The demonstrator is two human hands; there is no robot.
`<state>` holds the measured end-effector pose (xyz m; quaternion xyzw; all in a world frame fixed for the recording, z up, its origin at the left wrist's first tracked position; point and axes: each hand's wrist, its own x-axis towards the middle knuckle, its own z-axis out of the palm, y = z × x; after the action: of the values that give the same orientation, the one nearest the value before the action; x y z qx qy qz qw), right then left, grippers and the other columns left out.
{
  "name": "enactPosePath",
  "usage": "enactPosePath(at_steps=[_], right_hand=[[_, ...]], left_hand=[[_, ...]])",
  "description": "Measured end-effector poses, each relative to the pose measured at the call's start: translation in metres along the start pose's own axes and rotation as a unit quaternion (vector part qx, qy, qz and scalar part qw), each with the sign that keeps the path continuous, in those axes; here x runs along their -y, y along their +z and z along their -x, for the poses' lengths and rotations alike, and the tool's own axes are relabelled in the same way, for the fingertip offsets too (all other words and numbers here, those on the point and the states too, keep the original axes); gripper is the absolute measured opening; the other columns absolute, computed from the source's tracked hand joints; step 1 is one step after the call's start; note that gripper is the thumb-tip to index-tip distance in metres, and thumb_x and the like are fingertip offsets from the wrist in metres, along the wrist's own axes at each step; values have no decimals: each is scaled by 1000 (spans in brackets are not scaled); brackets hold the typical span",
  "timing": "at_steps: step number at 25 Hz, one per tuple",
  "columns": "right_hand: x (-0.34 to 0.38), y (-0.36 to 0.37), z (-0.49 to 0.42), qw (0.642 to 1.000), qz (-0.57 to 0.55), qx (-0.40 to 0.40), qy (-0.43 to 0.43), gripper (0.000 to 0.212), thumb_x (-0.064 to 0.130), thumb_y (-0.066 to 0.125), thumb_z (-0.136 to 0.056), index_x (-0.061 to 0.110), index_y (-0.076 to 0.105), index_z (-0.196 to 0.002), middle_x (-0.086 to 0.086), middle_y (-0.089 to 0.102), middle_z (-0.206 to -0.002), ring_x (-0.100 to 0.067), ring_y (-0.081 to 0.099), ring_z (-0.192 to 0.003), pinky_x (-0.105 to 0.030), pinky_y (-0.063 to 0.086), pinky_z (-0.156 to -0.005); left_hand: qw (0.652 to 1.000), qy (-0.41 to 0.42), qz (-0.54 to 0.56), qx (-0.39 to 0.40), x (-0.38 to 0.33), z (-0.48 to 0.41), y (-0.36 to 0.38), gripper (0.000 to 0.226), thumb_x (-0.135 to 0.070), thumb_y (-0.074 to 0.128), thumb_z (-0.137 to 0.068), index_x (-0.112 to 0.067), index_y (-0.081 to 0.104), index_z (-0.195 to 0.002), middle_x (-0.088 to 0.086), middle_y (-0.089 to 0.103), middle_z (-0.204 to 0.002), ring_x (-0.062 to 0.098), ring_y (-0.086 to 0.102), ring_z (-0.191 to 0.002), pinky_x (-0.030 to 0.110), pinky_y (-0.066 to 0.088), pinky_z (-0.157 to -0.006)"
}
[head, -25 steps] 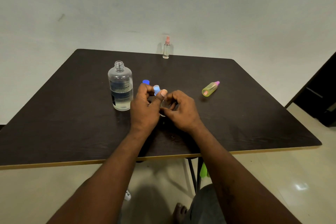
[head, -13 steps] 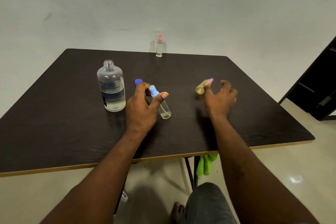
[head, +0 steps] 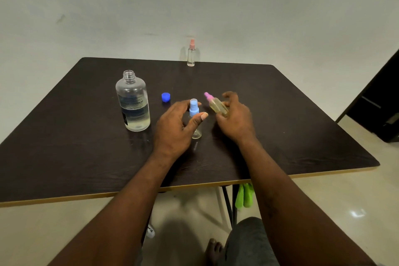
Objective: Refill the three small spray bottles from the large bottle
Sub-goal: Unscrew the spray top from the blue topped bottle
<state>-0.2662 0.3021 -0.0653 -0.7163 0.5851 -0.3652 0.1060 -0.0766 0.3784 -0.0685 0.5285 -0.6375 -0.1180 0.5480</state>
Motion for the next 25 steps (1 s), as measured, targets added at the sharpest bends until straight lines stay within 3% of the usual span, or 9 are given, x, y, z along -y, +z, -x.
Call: enactPosePath(at_steps=[3, 5, 8, 11, 19, 22, 25], right_hand=[[-7, -5, -1, 964, -253, -55, 61, 60, 3, 68, -92, 21, 51, -147, -3, 63, -131, -14, 66, -111, -32, 58, -93], [-10, -10, -4, 932, -334, -81, 115, 54, -2, 69, -91, 22, 58, -137, -8, 57, -134, -19, 65, -115, -39, 58, -99], [-10, -4, -4, 976, -174, -71, 111, 44, 13, 82, -83, 23, 62, -121, -3, 59, -122, -16, 67, -102, -43, 58, -96], [-4, 2, -3, 995, -51, -45, 79, 49, 26, 86, -79, 24, 59, -120, 4, 61, -116, -14, 65, -97, -41, 57, -91], [-6, -2, 2, 992, -82, -41, 89, 71, 36, 91, -76, 25, 53, -135, 4, 63, -125, -12, 64, -105, -34, 59, -92], [-3, -6, 6, 987, -105, -61, 102, 73, 39, 91, -77, 22, 52, -136, 1, 61, -130, -13, 64, -109, -33, 57, -93], [3, -13, 20, 981, -114, -111, 115, 65, 44, 90, -77, 20, 53, -125, 1, 60, -120, -11, 60, -103, -27, 52, -87]], left_hand=[[1000, 1, -9, 26, 0, 0, 3, 39, -62, 63, -94, -28, 70, -111, -18, 62, -99, -6, 56, -81, 21, 45, -73], [999, -8, -14, 38, -1, -1, 3, 38, -61, 62, -93, -29, 70, -111, -18, 61, -98, -5, 56, -81, 22, 45, -73], [999, -4, -22, 38, -3, 0, 2, 44, -65, 60, -91, -26, 70, -109, -17, 61, -96, -6, 53, -77, 18, 38, -69], [999, -4, -12, 35, -5, 1, 0, 52, -69, 57, -89, -23, 71, -110, -13, 65, -97, -3, 53, -73, 16, 37, -66], [999, -16, 0, 36, -5, 2, -2, 54, -75, 55, -88, -28, 71, -109, -14, 67, -100, -3, 54, -74, 12, 36, -64], [998, -32, 14, 43, -7, 3, -3, 50, -72, 58, -88, -29, 71, -108, -13, 68, -99, 2, 56, -70, 22, 46, -65], [995, -65, 56, 50, -9, 2, -5, 36, -61, 67, -90, -29, 72, -107, -11, 71, -98, 8, 63, -72, 42, 58, -68]])
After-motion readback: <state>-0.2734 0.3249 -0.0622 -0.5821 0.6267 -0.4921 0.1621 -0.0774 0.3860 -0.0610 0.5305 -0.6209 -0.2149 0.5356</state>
